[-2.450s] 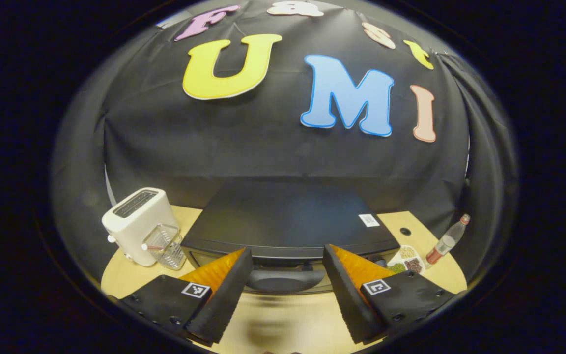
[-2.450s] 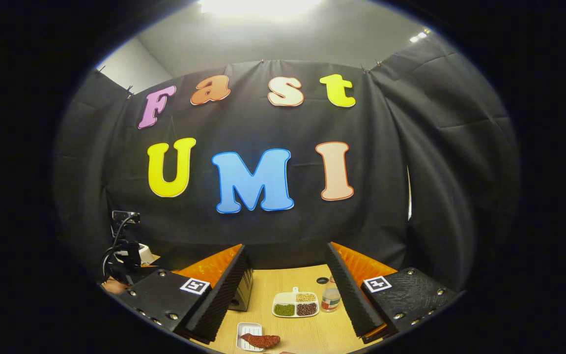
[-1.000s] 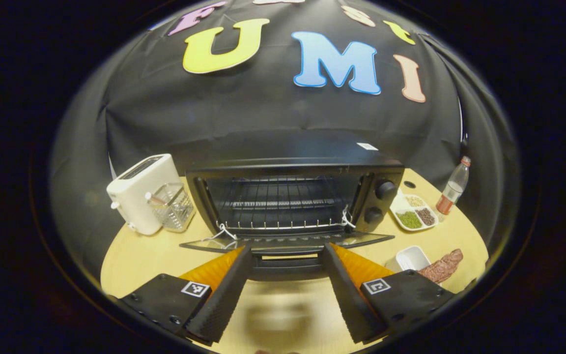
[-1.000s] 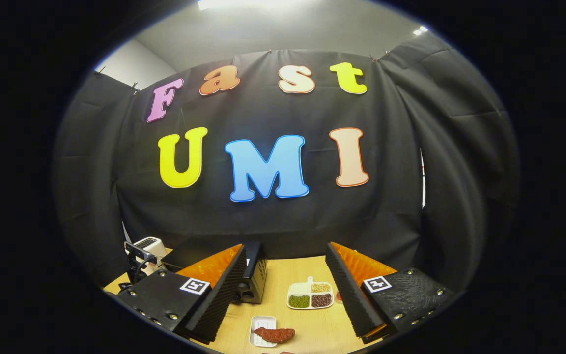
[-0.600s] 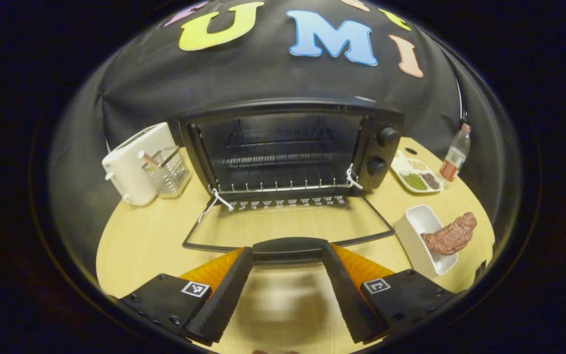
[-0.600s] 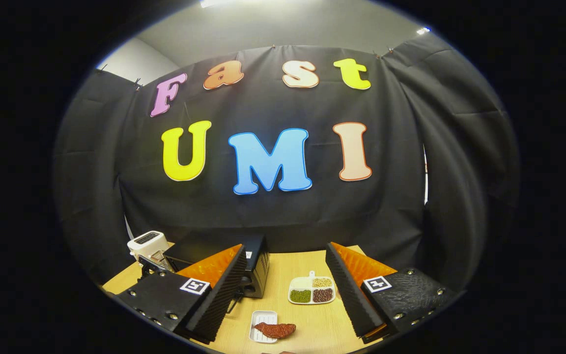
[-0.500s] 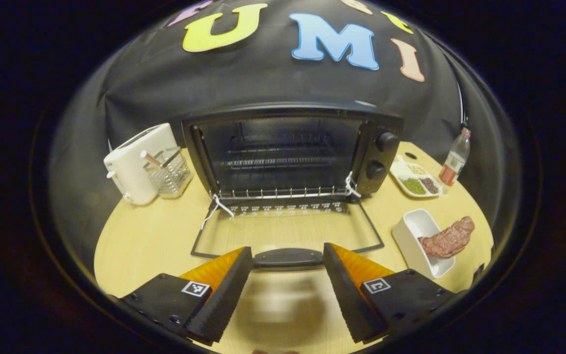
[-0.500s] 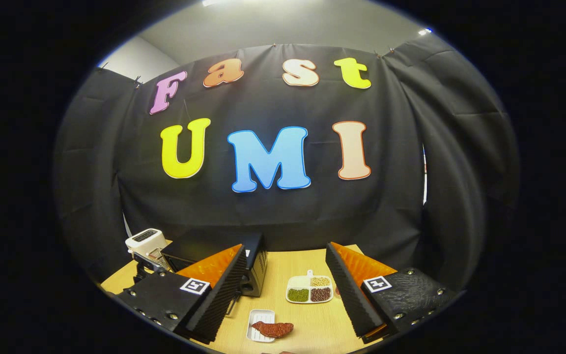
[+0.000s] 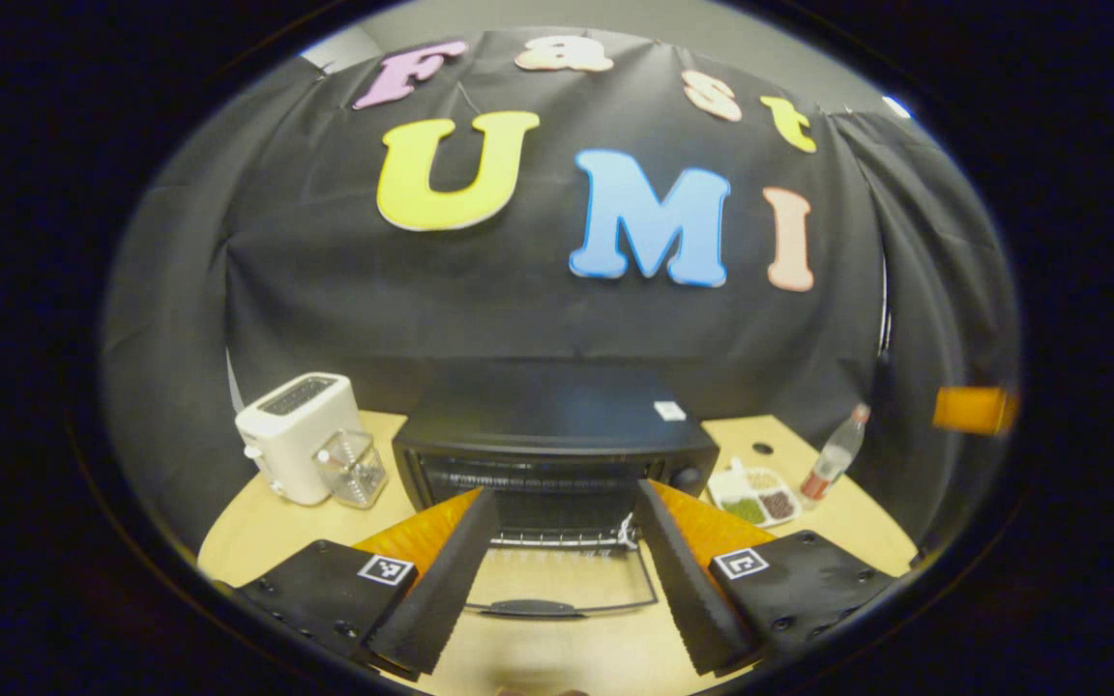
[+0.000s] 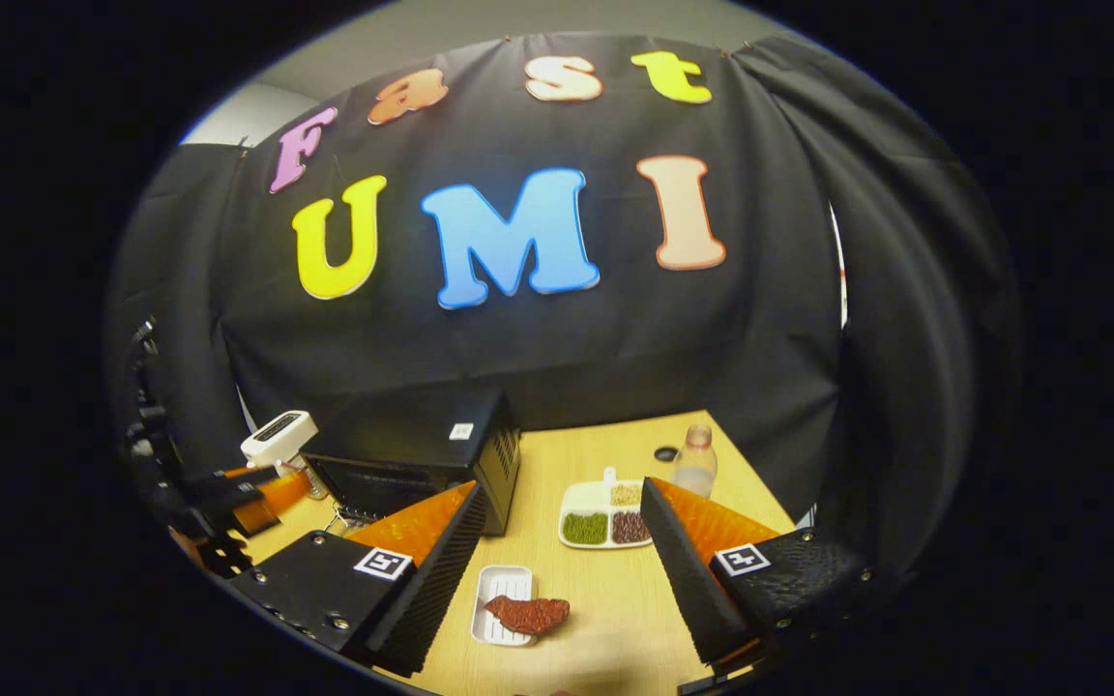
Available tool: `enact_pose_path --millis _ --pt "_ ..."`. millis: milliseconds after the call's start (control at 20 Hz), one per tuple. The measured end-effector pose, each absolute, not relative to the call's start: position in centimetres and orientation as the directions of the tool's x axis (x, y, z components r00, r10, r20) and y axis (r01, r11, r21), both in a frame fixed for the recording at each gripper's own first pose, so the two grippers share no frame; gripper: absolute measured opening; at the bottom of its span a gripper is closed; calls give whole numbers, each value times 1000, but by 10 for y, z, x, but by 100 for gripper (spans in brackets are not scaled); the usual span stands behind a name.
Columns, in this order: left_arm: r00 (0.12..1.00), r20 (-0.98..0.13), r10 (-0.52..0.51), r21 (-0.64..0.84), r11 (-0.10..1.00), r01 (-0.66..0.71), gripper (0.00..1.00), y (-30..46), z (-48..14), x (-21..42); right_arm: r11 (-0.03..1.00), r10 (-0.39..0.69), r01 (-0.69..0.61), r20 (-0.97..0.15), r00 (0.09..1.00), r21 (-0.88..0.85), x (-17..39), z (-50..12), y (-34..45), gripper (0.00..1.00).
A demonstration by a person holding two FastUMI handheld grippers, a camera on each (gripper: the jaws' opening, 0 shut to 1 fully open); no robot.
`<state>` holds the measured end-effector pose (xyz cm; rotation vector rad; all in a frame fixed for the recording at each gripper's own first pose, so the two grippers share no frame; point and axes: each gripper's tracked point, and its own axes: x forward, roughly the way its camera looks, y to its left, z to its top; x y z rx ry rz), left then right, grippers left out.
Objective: Open the electric oven with the left hand, put the food in, and close the electric oven.
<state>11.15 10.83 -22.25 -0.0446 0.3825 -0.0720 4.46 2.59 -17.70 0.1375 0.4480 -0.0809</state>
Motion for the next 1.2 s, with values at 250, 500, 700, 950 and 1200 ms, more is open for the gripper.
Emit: enact_pose_path --millis 250,500,700,950,1200 --pt "981 -181 -67 -120 992 46 100 106 -133 95 957 38 137 -577 816 257 41 -252 22 98" --pt "974 -225 -15 -39 999 6 96 107 -139 78 897 192 159 -689 698 412 26 -336 37 98" --pt "980 -199 29 21 999 -25 100 107 -117 70 846 302 171 -719 626 504 20 -389 50 96" --pt "984 -163 73 35 997 -68 100 94 -86 64 761 426 184 -692 583 623 30 -407 72 70" --pt "983 -144 115 43 993 -109 100 87 -70 53 640 518 248 -646 561 728 35 -395 81 14"
